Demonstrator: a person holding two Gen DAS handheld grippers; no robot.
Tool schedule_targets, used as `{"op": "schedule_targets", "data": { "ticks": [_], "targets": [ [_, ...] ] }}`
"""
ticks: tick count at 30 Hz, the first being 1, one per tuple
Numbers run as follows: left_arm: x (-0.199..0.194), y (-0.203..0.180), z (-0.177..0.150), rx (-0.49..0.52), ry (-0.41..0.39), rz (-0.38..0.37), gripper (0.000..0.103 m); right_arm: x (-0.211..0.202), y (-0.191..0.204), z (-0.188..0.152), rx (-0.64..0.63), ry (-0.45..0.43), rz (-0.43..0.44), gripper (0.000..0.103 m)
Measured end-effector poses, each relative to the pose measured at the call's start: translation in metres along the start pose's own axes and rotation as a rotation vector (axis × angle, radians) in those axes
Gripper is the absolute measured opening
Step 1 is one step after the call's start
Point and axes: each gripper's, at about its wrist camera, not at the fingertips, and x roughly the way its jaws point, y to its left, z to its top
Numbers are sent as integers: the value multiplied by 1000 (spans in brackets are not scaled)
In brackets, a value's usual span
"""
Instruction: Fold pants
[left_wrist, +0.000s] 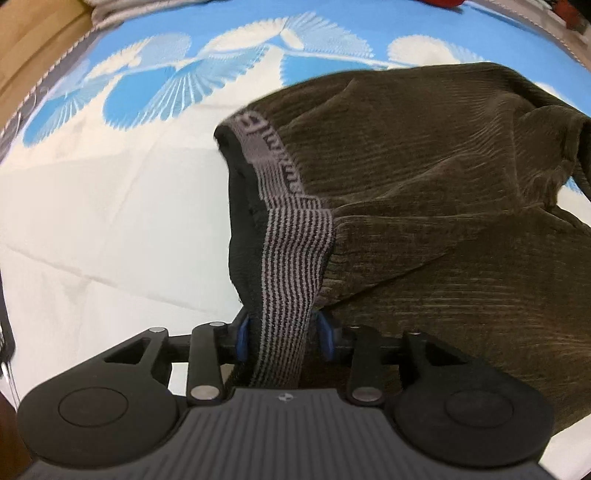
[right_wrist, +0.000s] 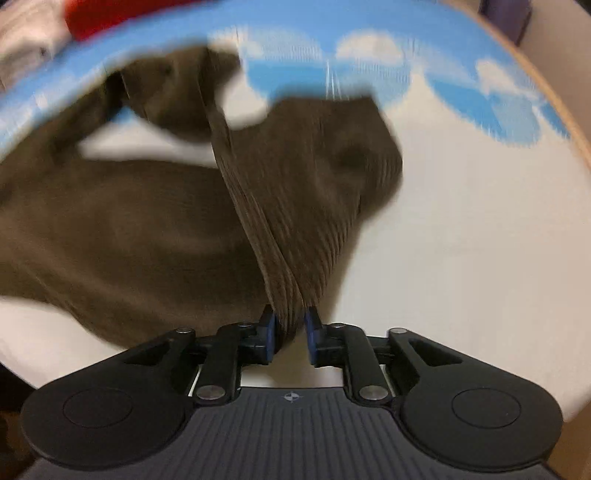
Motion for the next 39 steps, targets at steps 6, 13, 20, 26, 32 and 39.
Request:
{"op": "schedule_targets", "data": {
  "ticks": [6, 13, 20, 26, 32, 39],
  "targets": [
    [13, 13, 1, -75, 71, -59, 64, -21, 1, 31, 53, -243, -41, 54],
    [19, 10, -1, -31, 99, -78, 70, 53, 57, 76, -134, -160, -71, 56],
    [21, 20, -6, -42, 107, -110, 69, 126, 95, 89, -278, -12, -210, 40],
    [19, 23, -5, -41, 92, -114, 46, 58, 49, 118, 94, -318, -120, 7],
    [9, 28, -11, -25, 59, -139, 36, -49, -70, 58, 654, -708, -231, 7],
    [7, 32, -16, -4, 75, -175, 44, 9, -183, -43, 1012, -153, -281, 7]
  ]
}}
